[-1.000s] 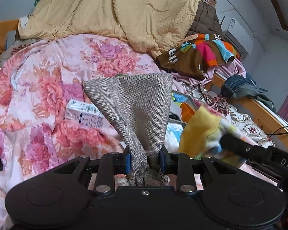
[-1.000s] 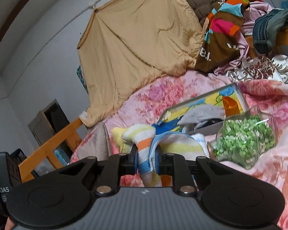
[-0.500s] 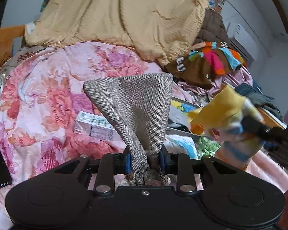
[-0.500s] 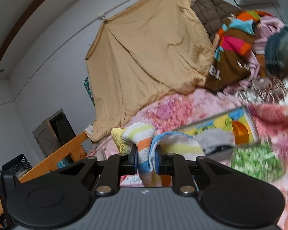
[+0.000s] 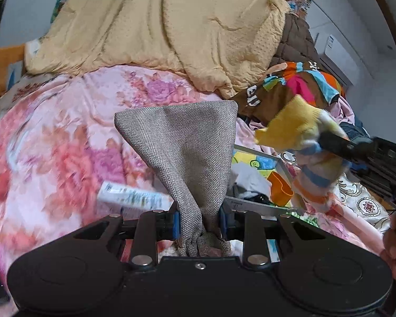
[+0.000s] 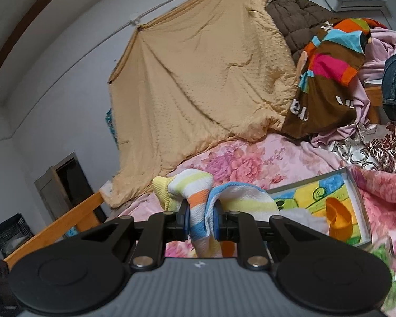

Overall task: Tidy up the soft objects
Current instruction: 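Carry the beige bag and striped sock over the tray with both tools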

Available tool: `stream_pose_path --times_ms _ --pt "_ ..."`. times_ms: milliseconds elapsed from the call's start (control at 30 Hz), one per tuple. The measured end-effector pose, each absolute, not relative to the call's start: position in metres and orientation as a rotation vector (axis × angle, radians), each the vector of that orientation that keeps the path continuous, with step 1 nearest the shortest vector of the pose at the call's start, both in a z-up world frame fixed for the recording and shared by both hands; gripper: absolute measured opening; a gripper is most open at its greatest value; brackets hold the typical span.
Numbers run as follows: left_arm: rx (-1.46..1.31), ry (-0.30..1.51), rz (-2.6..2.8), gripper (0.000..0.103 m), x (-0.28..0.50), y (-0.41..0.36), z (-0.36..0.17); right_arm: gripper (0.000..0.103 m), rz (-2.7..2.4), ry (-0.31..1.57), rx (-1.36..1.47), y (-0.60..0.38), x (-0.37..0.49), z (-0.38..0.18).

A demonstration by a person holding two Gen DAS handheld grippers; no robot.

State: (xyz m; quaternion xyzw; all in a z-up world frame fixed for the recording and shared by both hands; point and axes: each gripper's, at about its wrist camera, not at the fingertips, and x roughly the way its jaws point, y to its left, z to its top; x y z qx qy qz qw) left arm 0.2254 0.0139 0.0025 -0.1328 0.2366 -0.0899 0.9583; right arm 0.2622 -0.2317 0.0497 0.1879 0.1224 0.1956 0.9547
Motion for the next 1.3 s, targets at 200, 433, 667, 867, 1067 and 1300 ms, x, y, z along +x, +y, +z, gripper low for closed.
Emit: stream_pose_path --times_ms 200,433,667,867,1067,1300 --pt "-0.233 0.511 -0.219 0.03 0.278 -0.006 0.001 0.019 0.346 0.252 0.422 -0.256 0.305 0.033" --pt "-0.28 0.535 -0.206 0.03 0.348 -0.023 -0.009 0.019 0.293 0.257 0.464 -0.285 0.351 0.014" --pt "-0.288 0.541 -0.207 0.03 0.409 -0.038 -0.009 0.019 0.287 0.275 0.528 -0.3 0.383 -0.003" --pt "-0.317 0.552 -0.196 0.03 0.447 -0.051 -0.011 0.019 0.253 0.335 0.587 -0.311 0.401 -0.018" --pt "-0.376 0.601 -0.192 0.03 0.47 -0.066 -0.03 0.019 0.225 0.388 0.649 -0.316 0.414 -0.027" --pt "-0.347 0.657 -0.193 0.03 0.479 -0.074 -0.05 0.019 0.219 0.45 0.647 -0.306 0.424 -0.039"
